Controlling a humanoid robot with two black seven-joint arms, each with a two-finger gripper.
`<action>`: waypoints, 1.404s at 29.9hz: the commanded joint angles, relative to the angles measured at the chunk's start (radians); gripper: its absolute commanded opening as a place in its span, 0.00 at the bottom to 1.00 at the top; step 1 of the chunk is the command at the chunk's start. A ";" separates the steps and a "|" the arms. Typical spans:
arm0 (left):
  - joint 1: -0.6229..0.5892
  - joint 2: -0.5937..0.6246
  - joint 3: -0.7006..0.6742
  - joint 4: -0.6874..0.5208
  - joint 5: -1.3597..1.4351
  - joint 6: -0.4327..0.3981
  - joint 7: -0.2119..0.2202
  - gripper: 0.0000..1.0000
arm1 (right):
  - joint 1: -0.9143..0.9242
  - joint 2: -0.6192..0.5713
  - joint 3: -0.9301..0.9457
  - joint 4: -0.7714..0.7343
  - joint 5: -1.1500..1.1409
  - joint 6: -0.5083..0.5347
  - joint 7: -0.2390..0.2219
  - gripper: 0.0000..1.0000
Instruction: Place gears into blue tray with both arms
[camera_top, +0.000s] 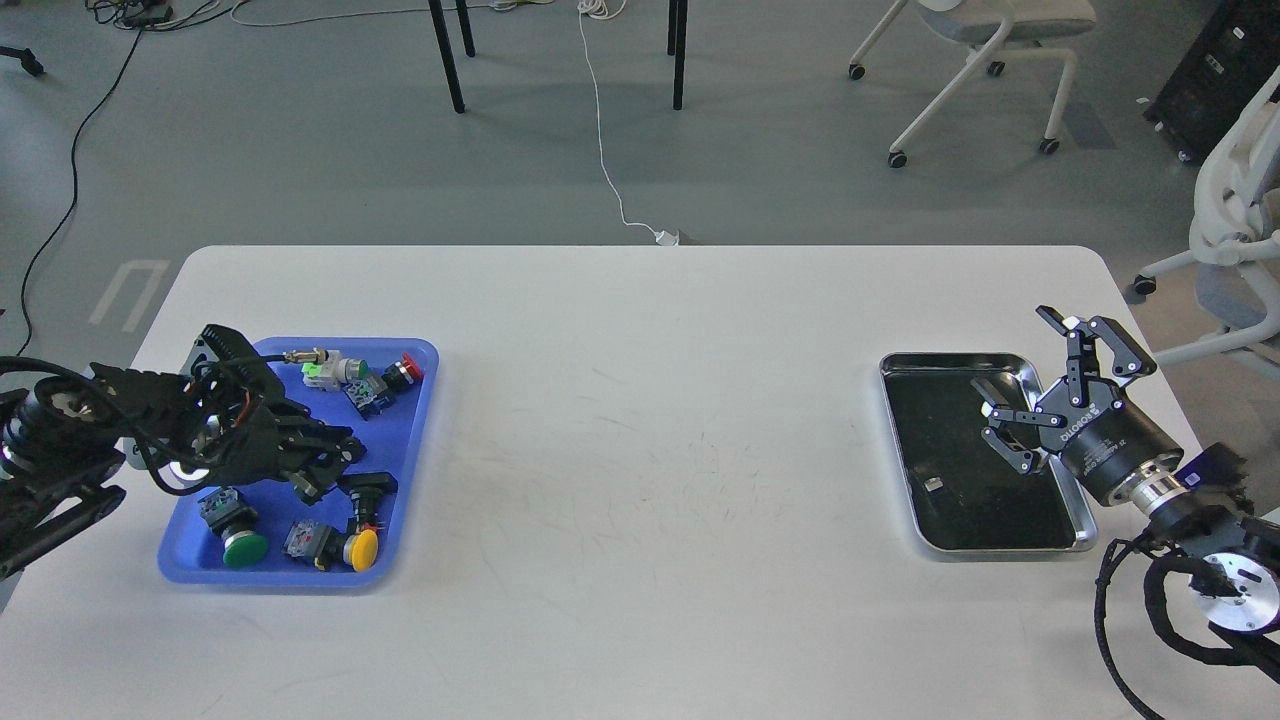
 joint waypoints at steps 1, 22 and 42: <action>-0.001 0.002 -0.001 0.001 0.000 0.000 0.000 0.51 | -0.001 0.001 -0.001 0.002 0.000 0.000 0.000 0.99; -0.021 0.058 -0.288 -0.215 -0.786 -0.040 0.000 0.98 | 0.011 0.006 0.006 -0.002 0.000 0.000 0.000 0.99; 0.605 -0.547 -0.879 -0.206 -1.392 0.051 0.058 0.98 | 0.080 0.142 0.011 -0.087 -0.002 -0.045 0.000 0.99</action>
